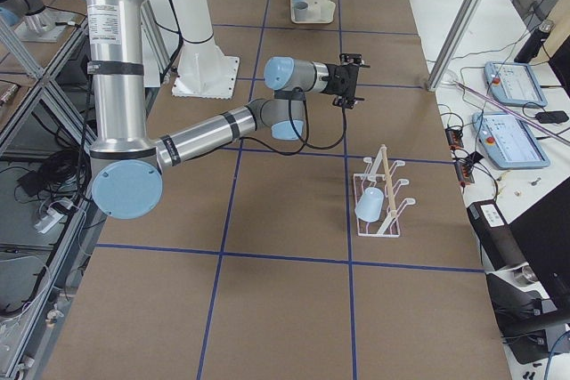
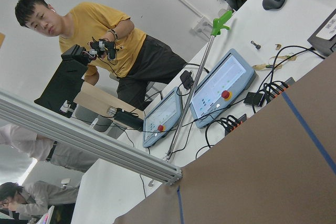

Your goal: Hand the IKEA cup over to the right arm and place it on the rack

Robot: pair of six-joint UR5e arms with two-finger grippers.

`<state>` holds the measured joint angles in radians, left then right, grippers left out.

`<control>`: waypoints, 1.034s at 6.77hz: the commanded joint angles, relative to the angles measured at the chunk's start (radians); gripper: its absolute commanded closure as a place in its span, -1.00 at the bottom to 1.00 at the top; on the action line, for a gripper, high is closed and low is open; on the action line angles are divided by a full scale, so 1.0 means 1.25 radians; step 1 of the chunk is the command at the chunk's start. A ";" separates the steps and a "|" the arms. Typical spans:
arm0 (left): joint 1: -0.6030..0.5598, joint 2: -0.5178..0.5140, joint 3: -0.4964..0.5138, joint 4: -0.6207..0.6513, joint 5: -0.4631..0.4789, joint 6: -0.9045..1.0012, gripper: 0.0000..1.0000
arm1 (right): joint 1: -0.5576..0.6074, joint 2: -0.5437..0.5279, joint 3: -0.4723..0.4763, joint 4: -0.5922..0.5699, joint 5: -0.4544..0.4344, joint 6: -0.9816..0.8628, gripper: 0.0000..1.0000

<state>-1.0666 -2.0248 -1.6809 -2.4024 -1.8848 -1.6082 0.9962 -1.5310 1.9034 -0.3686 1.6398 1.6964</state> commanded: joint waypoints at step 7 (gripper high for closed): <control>0.265 -0.141 0.290 -0.771 0.292 -0.566 1.00 | -0.266 0.318 -0.087 0.003 -0.240 0.233 -1.00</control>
<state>-0.7400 -2.1923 -1.3927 -3.2570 -1.5330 -2.2789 0.7545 -1.1874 1.8166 -0.3663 1.4545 1.9811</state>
